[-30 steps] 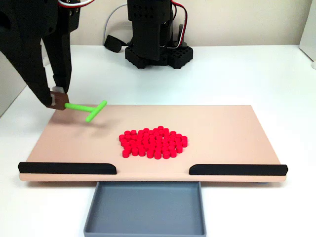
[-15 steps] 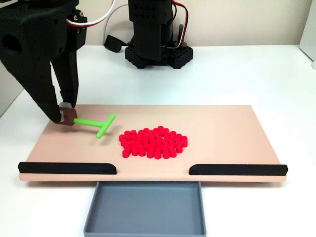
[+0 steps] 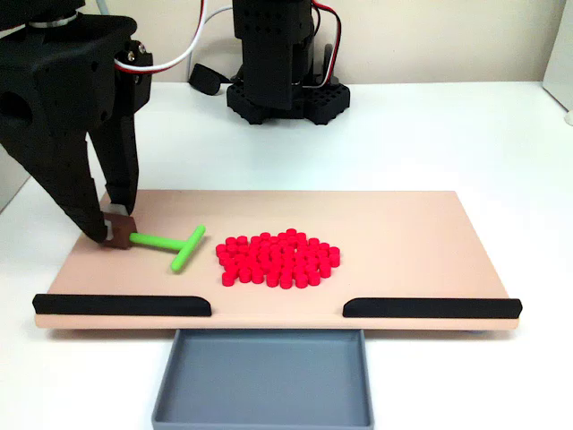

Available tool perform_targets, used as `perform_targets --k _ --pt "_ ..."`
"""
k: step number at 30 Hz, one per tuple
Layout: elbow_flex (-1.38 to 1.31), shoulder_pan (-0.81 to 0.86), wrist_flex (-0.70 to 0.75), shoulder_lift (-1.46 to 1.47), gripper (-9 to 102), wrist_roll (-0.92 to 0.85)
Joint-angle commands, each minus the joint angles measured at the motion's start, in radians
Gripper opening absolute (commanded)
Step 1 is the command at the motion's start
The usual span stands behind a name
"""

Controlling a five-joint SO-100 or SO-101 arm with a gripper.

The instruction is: Push granules from right to the grey container

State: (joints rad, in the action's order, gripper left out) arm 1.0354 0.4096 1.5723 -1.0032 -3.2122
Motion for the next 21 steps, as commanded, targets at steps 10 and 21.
perform_targets --k 10,21 --pt "-0.035 0.002 -0.002 -0.002 0 -0.308" --pt "-0.035 -0.008 -0.002 0.008 0 -0.299"
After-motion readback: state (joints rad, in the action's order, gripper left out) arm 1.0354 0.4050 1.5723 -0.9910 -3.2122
